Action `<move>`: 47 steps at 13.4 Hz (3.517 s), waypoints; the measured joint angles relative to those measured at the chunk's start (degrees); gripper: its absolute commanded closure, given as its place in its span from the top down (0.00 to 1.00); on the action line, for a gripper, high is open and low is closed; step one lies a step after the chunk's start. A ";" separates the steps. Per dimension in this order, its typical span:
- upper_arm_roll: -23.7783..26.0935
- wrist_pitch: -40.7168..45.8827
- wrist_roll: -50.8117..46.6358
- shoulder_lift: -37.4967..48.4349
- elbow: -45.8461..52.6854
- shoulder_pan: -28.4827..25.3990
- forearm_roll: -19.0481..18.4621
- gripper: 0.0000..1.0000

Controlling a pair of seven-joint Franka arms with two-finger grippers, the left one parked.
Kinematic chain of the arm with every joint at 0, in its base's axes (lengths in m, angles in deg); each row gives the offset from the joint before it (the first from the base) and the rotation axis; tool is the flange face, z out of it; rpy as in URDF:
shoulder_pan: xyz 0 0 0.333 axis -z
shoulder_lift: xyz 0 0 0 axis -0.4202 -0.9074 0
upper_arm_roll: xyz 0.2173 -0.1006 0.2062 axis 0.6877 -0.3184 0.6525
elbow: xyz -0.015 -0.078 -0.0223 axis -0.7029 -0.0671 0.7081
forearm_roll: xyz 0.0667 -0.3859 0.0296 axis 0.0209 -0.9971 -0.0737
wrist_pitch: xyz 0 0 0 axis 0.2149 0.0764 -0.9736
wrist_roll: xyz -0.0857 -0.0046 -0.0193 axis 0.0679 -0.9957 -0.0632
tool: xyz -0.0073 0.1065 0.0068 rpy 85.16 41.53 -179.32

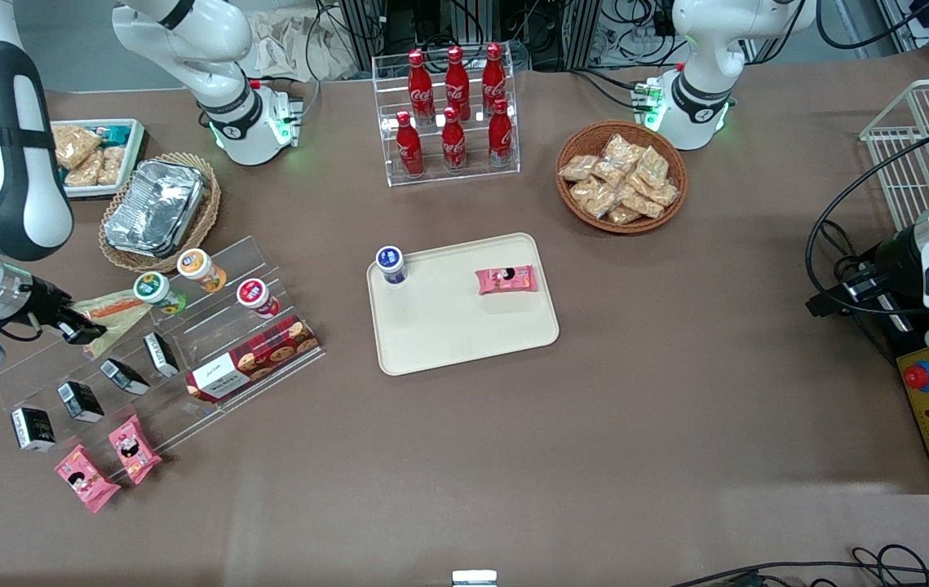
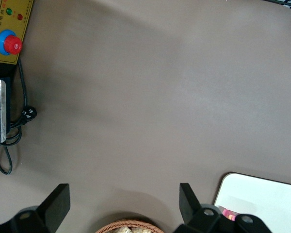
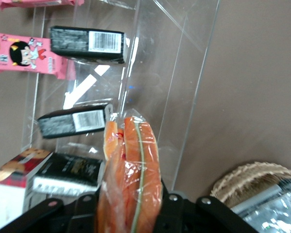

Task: Place sandwich on tray
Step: 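Close the right gripper on the wrapped sandwich, then lift the sandwich out of the rack and carry it to the cream tray, then lower the sandwich onto the tray and open the right gripper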

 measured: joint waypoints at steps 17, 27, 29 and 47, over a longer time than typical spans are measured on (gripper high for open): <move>2.68 22.97 -30.54 0.59 20.78 -20.45 11.07 0.00; 2.85 5.79 -59.70 -12.43 21.05 -36.97 16.41 0.00; 2.82 1.87 -61.74 -16.29 21.12 -38.86 16.42 0.00; 1.85 -18.50 -77.86 -32.40 21.32 -51.22 13.21 0.99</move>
